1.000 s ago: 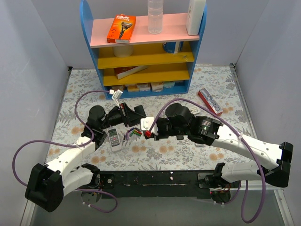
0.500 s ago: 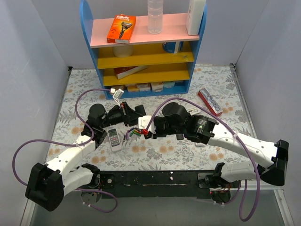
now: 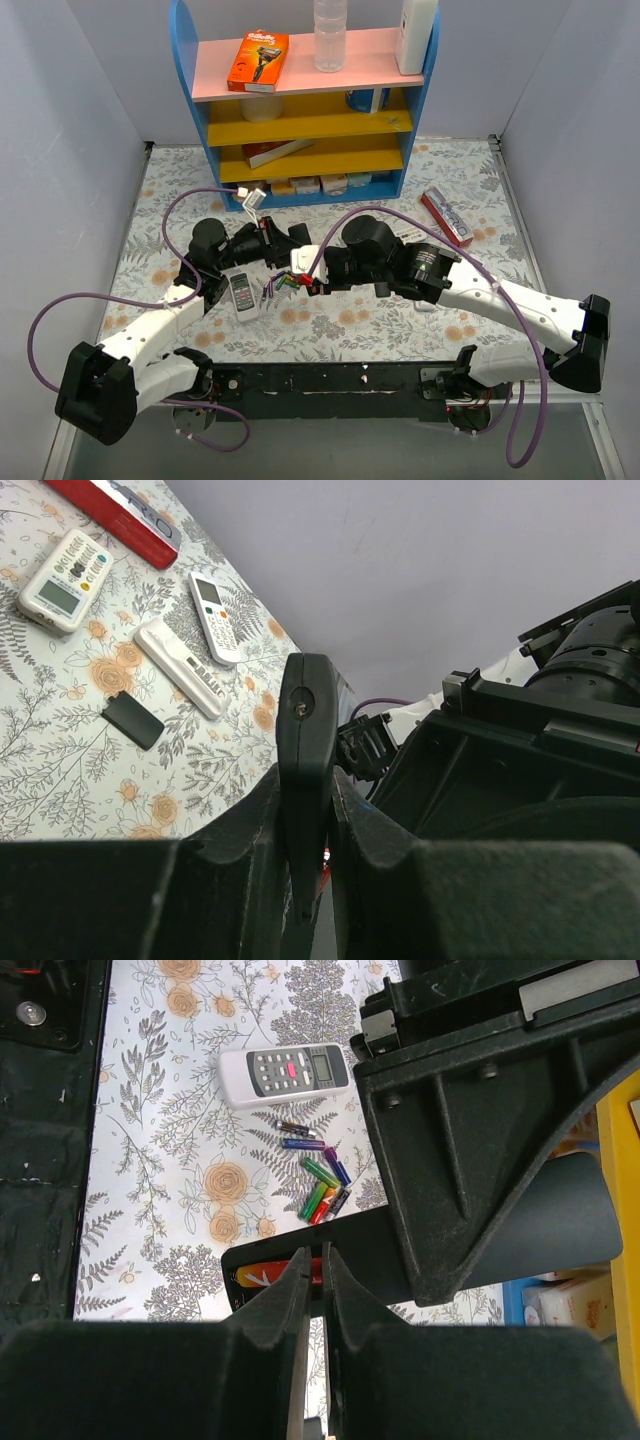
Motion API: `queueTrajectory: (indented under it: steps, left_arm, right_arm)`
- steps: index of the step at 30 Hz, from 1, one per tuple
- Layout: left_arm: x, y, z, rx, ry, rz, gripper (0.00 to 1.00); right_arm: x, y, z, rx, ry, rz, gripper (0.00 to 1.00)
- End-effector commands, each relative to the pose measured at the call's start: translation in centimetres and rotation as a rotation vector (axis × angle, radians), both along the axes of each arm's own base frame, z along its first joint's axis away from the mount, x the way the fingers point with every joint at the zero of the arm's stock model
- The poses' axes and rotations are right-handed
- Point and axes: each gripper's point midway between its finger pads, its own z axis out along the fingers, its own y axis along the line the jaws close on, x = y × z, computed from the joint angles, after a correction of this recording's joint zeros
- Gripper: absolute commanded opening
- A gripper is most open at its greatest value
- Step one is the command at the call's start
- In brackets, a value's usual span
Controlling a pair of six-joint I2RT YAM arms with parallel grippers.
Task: Load the batteries into the remote control
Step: Load the battery into the remote control.
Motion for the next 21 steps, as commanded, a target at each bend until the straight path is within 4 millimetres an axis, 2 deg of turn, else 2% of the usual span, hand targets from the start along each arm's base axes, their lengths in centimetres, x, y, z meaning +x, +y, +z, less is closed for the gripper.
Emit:
queueTrajectory:
  steps: [1,9,12,15,18,19,21]
  left_arm:
    - [0.0,-0.3,3.4,-0.047,-0.091,-0.015,0.0]
    - [0.0,-0.3,3.9,-0.082,-0.084,-0.016,0.0]
    - [-0.1,-0.2,4.3,-0.102,-0.088,-0.01,0.0]
    - [-0.1,-0.1,4.8,-0.118,-0.101,0.002,0.0]
    - [0.1,0.0,5.2,-0.127,-0.11,0.02,0.0]
    - [0.0,0.1,5.4,-0.132,-0.116,0.021,0.0]
    - [0.0,0.2,5.6,-0.141,-0.121,0.028,0.0]
  right_arm:
    - [-0.1,0.3,0.4,0.008,0.017,0.013,0.13]
    - [-1.0,0.7,-0.4,0.014,0.073,0.039,0.07]
    - [-1.5,0.8,-0.9,0.018,0.106,0.043,0.01]
    - [-1.6,0.8,-1.5,0.021,0.131,0.034,0.01]
    - [-1.3,0.3,-2.6,0.01,0.152,-0.003,0.01]
    - [-1.2,-0.2,-3.5,-0.003,0.162,-0.017,0.01]
    - [-1.0,-0.4,-3.4,0.021,0.169,-0.04,0.01]
